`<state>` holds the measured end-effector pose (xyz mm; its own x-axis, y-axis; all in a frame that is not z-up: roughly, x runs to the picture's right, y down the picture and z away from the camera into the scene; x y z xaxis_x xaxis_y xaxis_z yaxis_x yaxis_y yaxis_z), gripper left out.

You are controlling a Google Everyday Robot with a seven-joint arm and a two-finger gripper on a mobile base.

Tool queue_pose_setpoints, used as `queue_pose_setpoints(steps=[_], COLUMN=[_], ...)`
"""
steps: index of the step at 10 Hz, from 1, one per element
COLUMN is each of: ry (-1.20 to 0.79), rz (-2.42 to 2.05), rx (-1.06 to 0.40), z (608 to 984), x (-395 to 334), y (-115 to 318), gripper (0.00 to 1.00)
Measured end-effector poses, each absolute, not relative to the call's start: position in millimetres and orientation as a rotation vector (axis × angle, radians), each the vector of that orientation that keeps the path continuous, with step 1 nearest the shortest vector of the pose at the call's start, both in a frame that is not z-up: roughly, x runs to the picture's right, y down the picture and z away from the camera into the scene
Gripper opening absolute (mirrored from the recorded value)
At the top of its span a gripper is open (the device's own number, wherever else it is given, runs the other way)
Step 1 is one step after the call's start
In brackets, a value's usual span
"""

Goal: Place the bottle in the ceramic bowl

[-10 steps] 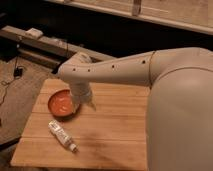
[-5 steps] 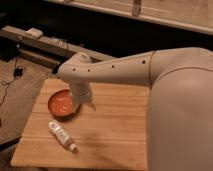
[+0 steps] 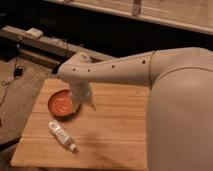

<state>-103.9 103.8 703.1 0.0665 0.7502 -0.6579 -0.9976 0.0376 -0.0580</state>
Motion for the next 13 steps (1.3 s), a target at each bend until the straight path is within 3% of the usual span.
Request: queue_pose_setpoints(steps=[4, 7, 13], ry=[0.474, 0.425, 0.432], rz=[1.255, 1.015, 0.851], rx=[-0.583, -0.612, -0.7], z=[698.7, 695.4, 730.6], x=[-137.7, -179.9, -202.7], y=[116.6, 160.3, 196.4], gripper=[0.65, 0.65, 0.65])
